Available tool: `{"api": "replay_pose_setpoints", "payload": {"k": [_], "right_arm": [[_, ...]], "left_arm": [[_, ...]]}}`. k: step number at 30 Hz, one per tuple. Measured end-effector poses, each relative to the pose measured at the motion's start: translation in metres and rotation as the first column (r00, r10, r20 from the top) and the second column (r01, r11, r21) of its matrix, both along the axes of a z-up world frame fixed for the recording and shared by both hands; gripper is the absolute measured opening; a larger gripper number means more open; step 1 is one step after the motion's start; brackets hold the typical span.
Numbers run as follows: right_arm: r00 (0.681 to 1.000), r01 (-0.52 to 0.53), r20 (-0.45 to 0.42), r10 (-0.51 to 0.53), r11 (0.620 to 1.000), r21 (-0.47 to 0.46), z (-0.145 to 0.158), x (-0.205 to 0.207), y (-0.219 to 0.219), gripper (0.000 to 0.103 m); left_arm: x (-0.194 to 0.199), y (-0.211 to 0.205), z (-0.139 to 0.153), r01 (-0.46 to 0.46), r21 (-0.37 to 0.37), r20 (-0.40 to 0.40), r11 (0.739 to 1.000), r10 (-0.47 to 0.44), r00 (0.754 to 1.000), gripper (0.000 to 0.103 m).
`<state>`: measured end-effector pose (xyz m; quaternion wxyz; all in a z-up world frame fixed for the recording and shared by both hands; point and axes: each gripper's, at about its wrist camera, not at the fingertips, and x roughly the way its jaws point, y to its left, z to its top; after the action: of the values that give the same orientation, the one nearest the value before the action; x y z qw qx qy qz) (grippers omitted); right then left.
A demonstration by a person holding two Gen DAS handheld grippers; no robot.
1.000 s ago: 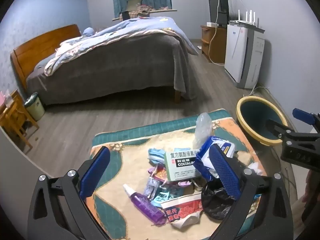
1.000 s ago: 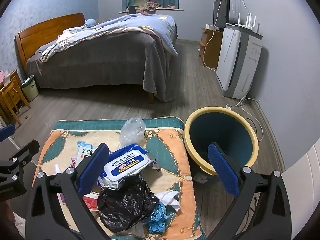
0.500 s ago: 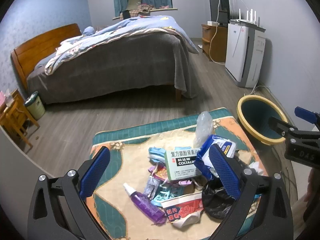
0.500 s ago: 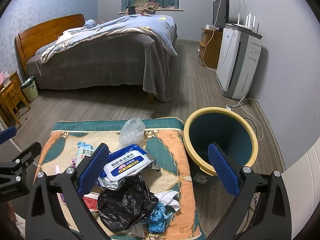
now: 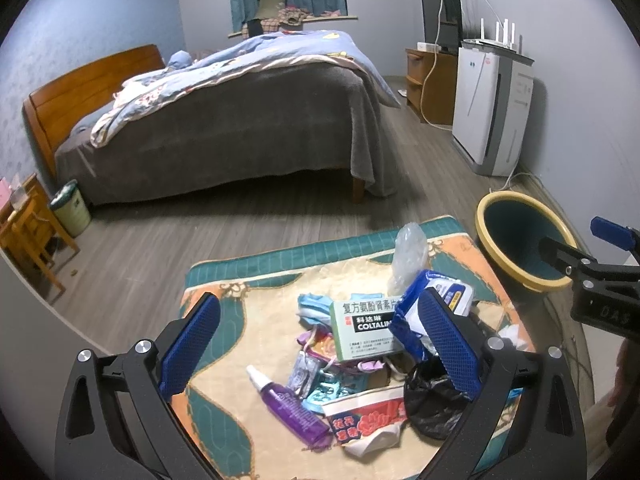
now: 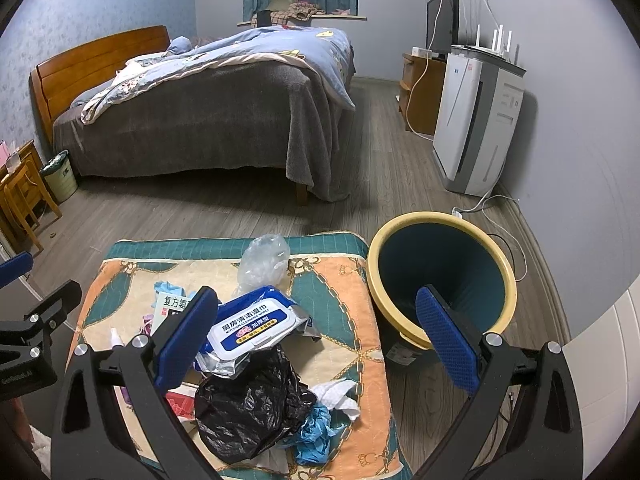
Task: Collect trash
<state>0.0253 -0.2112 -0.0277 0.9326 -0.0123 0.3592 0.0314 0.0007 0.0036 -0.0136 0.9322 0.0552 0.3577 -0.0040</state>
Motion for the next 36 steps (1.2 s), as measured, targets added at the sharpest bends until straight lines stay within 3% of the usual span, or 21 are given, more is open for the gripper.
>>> {"api": "replay_pose_setpoints", "payload": {"k": [36], "right_arm": [[1.000, -0.002, -0.005, 0.002, 1.000, 0.001, -0.0007, -0.0004, 0.0003, 0.098]], "left_arm": [[0.0025, -0.0019, -0.0041, -0.012, 0.007, -0.022, 1.000, 0.012, 1.000, 0.098]]}}
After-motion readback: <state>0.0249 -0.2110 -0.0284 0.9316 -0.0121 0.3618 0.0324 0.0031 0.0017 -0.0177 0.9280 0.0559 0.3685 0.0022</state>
